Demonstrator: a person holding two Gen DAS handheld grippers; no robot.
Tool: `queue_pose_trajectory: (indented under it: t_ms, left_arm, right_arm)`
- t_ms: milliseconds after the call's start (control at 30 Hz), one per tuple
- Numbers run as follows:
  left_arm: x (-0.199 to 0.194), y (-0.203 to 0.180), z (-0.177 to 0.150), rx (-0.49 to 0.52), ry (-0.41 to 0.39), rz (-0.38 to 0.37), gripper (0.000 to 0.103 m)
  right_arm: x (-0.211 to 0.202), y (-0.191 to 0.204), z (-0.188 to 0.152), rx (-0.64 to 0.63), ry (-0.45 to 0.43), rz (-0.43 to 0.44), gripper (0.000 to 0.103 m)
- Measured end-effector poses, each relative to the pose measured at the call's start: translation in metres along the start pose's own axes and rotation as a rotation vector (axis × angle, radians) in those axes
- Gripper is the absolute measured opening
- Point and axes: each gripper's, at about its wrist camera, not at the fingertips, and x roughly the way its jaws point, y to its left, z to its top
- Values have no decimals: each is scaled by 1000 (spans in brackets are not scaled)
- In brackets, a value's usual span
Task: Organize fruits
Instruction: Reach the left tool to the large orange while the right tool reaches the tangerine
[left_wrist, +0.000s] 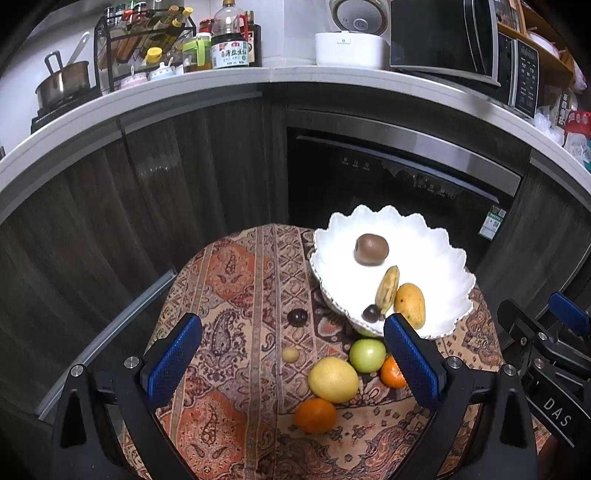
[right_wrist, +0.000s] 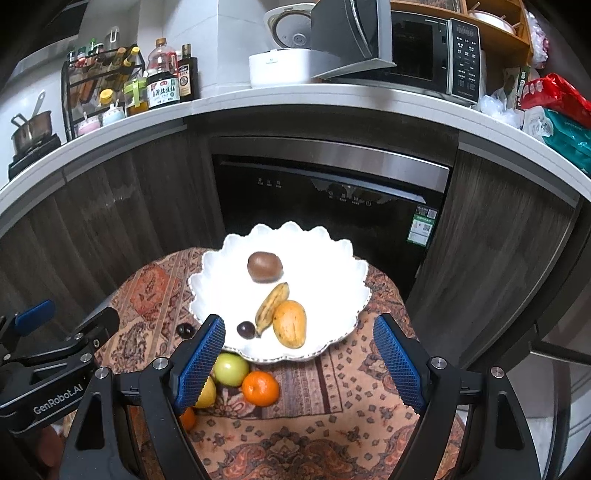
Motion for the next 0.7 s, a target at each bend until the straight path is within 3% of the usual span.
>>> queue_pose_trajectory:
  t_ms: [700]
  left_arm:
    - [31,-5,-56,21,111,-4,100]
  right_arm:
    - [25,-6,-46,1,92,-29,83]
